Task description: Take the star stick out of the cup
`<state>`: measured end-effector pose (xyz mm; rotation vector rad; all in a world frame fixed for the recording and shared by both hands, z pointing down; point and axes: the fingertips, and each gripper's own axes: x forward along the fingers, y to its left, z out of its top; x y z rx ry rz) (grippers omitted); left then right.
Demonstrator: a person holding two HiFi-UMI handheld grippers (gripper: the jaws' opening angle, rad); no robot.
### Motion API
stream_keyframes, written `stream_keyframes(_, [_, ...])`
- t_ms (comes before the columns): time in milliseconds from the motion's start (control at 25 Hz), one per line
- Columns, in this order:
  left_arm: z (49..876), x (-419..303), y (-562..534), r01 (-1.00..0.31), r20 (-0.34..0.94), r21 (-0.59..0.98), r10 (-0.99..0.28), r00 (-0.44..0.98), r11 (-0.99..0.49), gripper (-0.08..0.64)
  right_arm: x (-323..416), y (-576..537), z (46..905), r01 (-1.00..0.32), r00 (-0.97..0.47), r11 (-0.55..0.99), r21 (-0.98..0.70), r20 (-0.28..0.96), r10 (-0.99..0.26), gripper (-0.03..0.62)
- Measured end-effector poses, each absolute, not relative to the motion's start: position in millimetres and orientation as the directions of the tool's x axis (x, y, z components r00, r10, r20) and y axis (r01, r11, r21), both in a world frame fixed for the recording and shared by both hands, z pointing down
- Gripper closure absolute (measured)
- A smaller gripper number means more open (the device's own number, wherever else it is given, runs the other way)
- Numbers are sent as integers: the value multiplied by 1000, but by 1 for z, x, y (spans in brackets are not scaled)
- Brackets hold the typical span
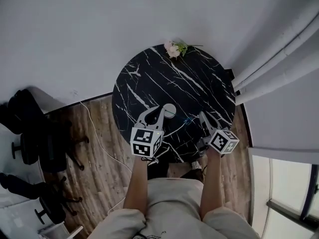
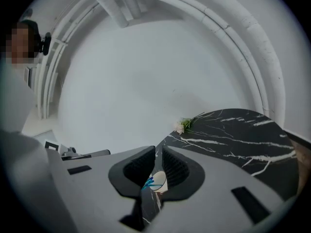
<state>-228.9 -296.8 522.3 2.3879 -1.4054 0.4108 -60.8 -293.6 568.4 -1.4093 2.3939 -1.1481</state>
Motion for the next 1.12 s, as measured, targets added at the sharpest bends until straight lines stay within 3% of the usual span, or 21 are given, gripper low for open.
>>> stream_keyframes(200, [549,-218,-306,-844,438,177,-728,528,-506,535,-67,-280,579,-632,-537,207,-747,230,-811,546])
stream_keyframes(280, [558,-213,-308,-836,445,196,-713,542,-513,535,-73,-272,583,-623,-552,197,-757,247,-796,451])
stream_keyframes(480, [568,-200,-310,-810,446,216,-683,578,-545,535,-86,-262,587,-600,-561,167,-783,262,-785,416])
stream_keyframes(1120, [538,-208,-304,-803,396,167,-707,586,-572,535,-115,-264,616,-660,-572,112,-743,400,-716,410])
